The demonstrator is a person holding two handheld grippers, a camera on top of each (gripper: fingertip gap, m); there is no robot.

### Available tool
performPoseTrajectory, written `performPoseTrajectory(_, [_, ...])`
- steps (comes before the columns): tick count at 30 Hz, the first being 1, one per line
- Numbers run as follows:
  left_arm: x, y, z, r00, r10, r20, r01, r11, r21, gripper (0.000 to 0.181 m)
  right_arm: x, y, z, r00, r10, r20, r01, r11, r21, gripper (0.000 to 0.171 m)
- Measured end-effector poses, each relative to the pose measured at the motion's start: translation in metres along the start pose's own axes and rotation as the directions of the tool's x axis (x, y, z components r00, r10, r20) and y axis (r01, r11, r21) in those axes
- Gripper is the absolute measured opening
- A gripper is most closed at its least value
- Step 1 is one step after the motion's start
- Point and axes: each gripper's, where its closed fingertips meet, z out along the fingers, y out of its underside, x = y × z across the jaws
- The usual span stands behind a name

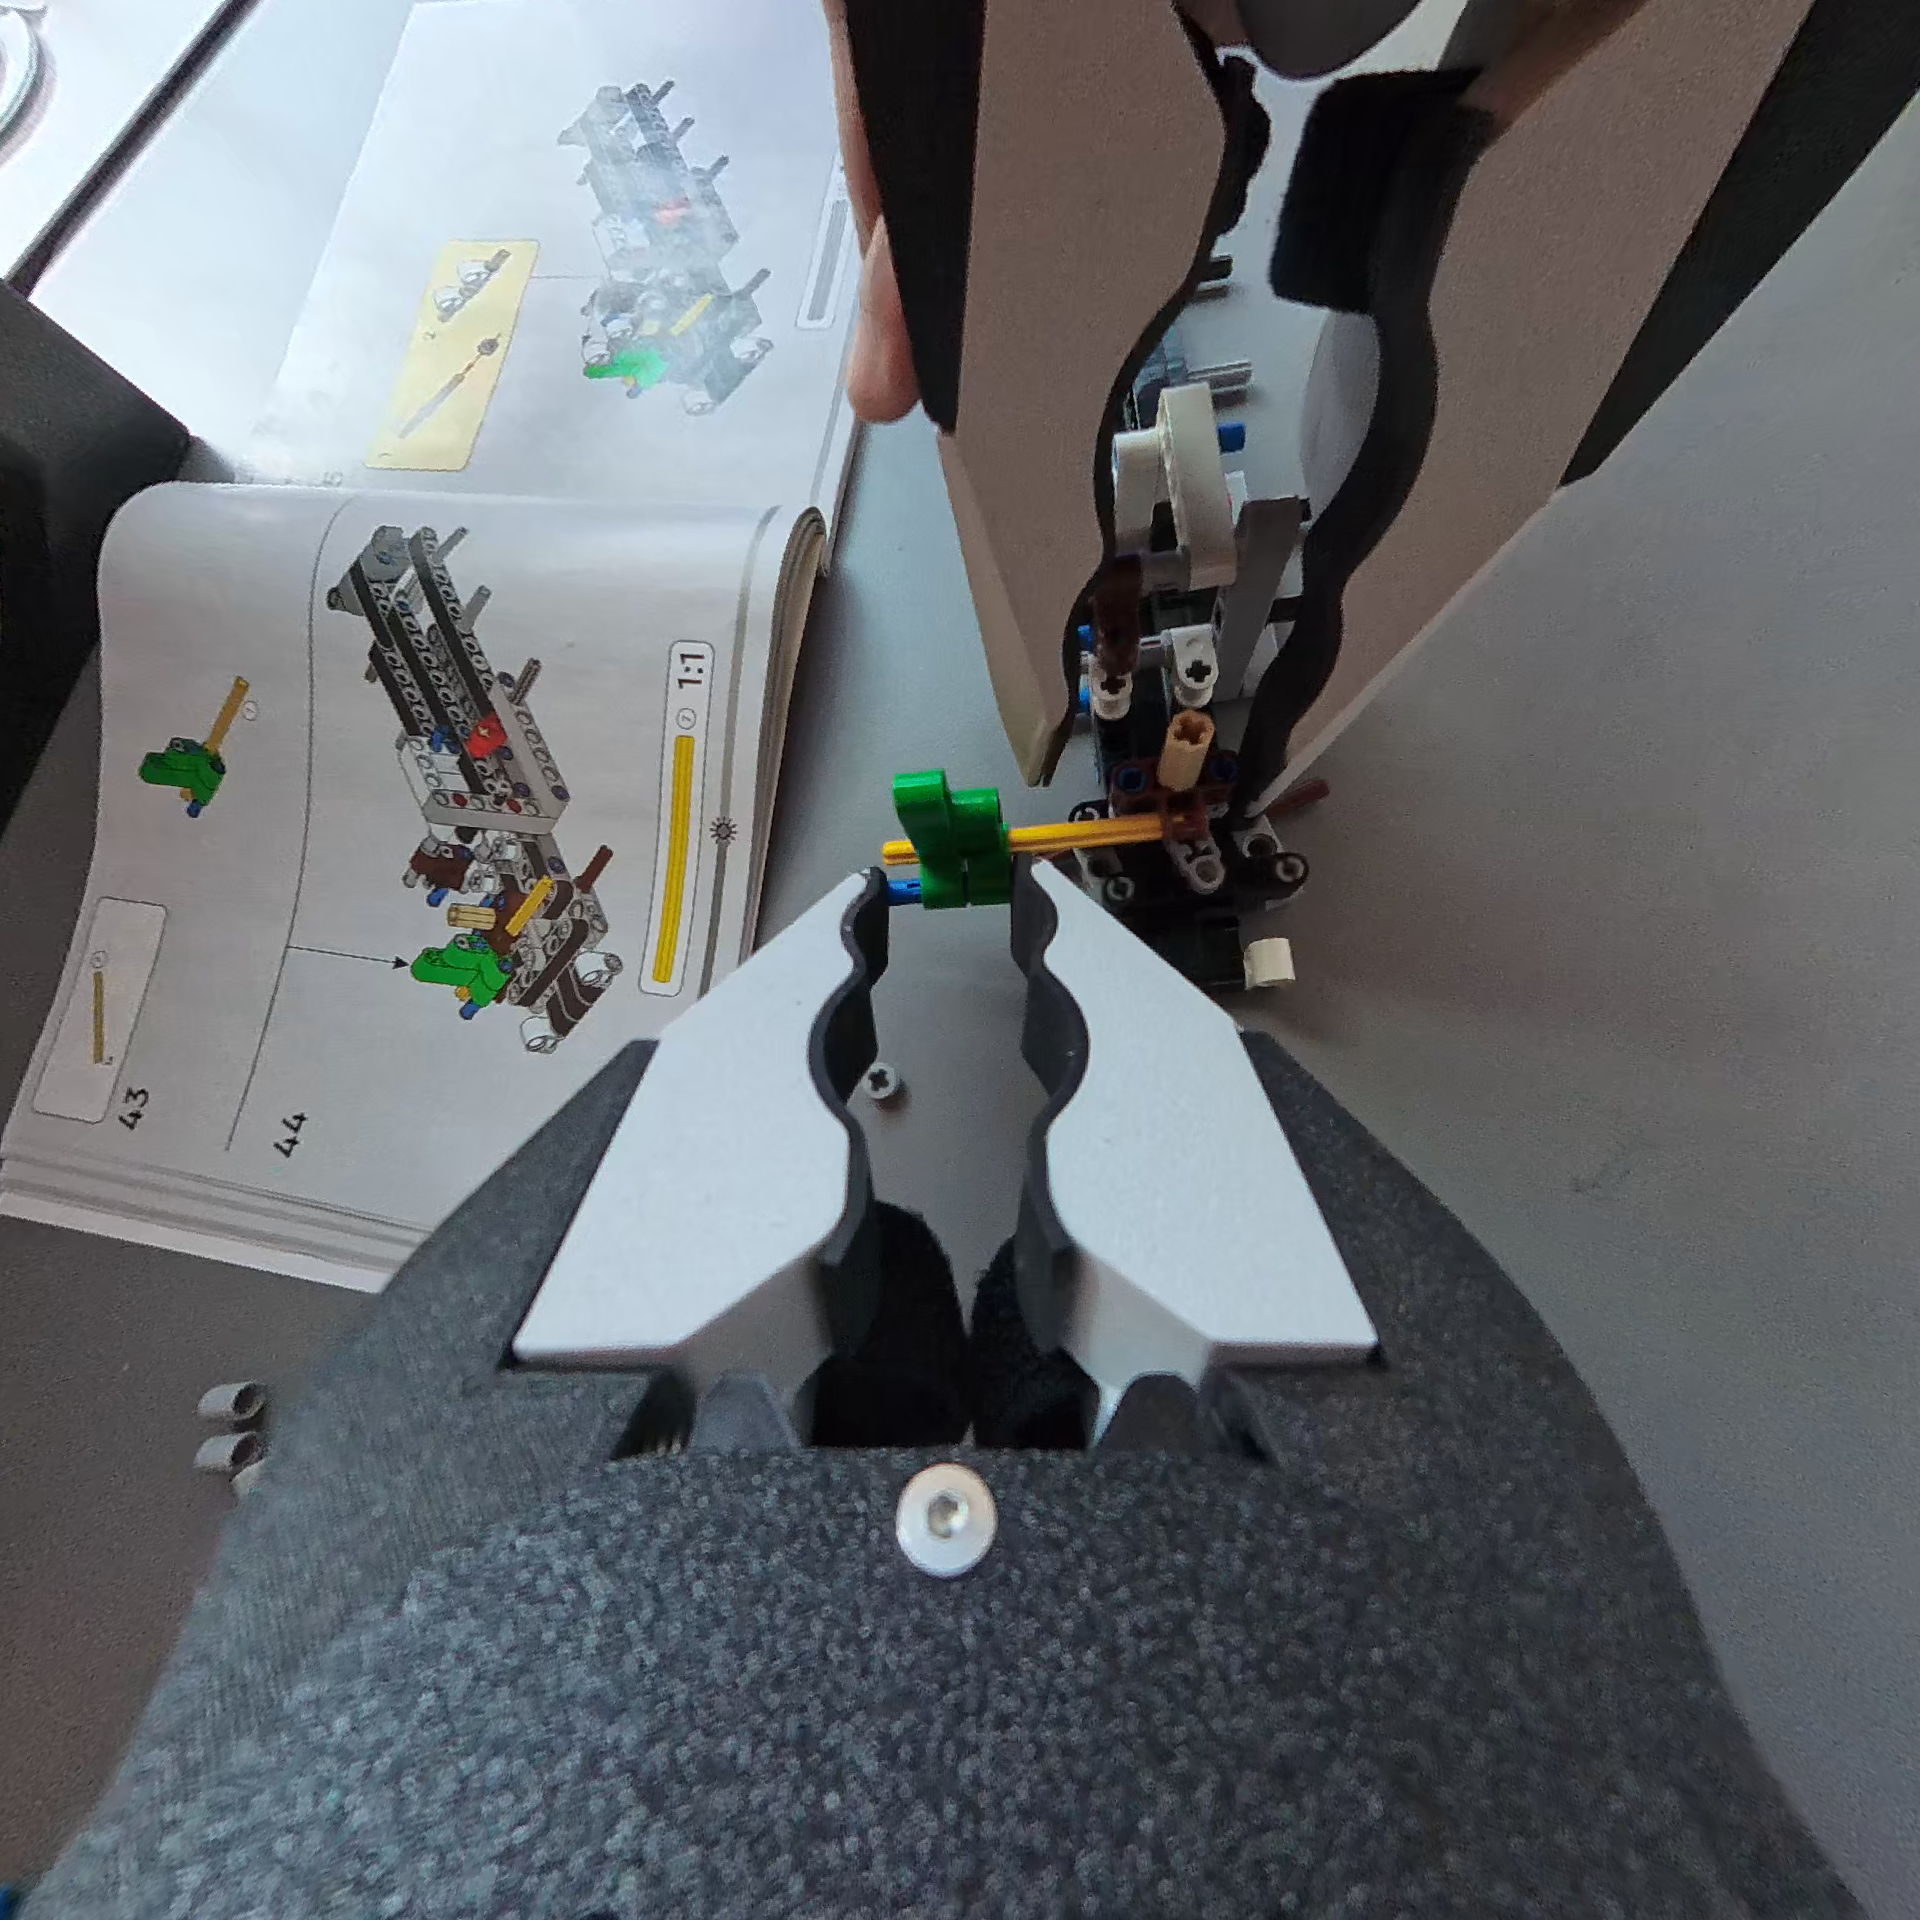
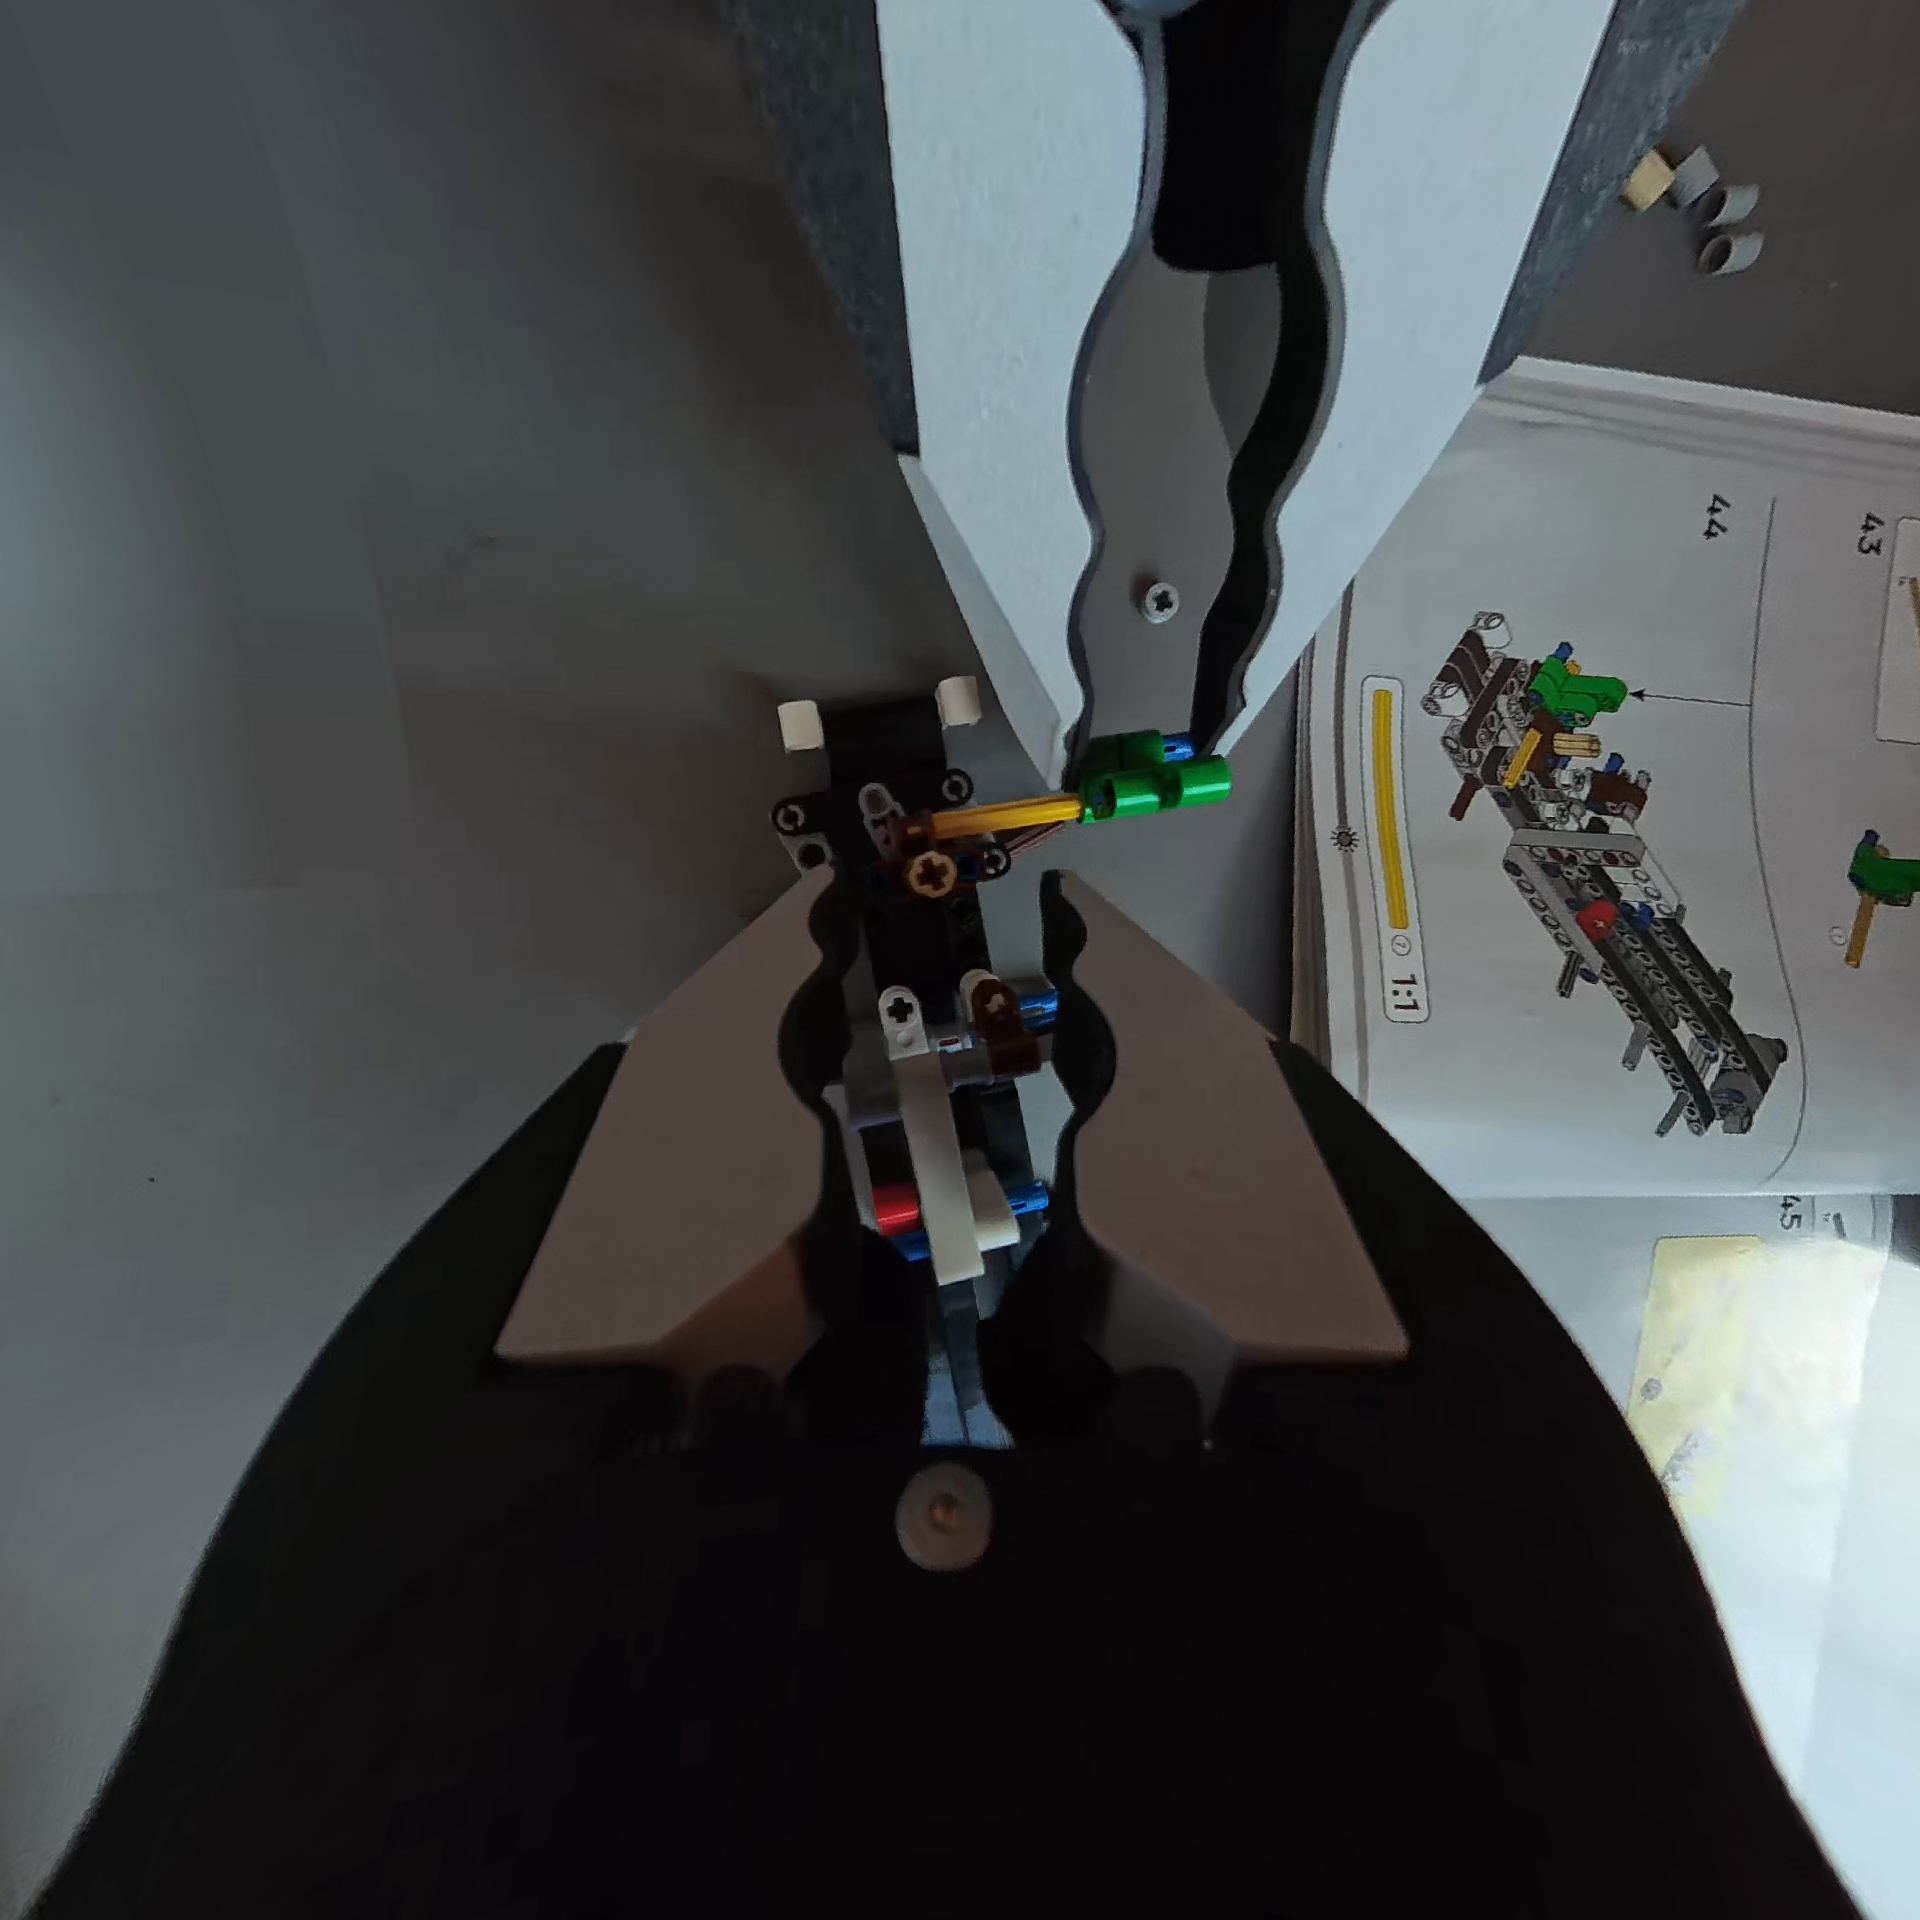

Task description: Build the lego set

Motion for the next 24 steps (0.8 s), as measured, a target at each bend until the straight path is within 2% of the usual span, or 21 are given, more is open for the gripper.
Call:
performPoseTrajectory(1, [-0.0016,0.0003,-0.0001,1.0,-0.002,0.013,0.002,1.0,-0.005,0.022,0.0014,0.0005,0.0001,1.0,0.006,-0.002,-0.006,1.0,0.001,0.032])
performPoseTrajectory(5, [-0.0023,0.0009,-0.001,0.998,0.019,0.056,-0.017,0.999,-0.037,0.022,0.0029,0.0019,-0.0001,1.0,0.011,0.001,-0.011,1.0,0.008,0.033])
performPoseTrajectory(14, [-0.0072,-0.0009,-0.005,0.957,0.153,0.247,-0.117,0.981,-0.153,0.022,0.0066,0.0026,0.0011,0.999,0.039,0.011,-0.039,0.999,0.026,0.034])
performPoseTrajectory(19, [-0.0077,-0.0006,-0.0026,0.969,0.12,0.215,-0.095,0.988,-0.122,0.022,0.0064,0.0022,0.0019,0.999,0.036,0.01,-0.036,0.999,0.032,0.033])
performPoseTrajectory(22, [-0.0077,-0.0019,-0.0001,0.966,0.17,0.197,-0.155,0.984,-0.09,0.022,0.0065,0.0022,0.0027,0.999,0.045,0.02,-0.046,0.998,0.038,0.035])
performPoseTrajectory(24, [-0.0066,-0.0008,0.0022,0.985,0.098,0.144,-0.091,0.994,-0.053,0.022,0.0067,0.0023,0.003,0.998,0.054,0.029,-0.055,0.998,0.043,0.037])
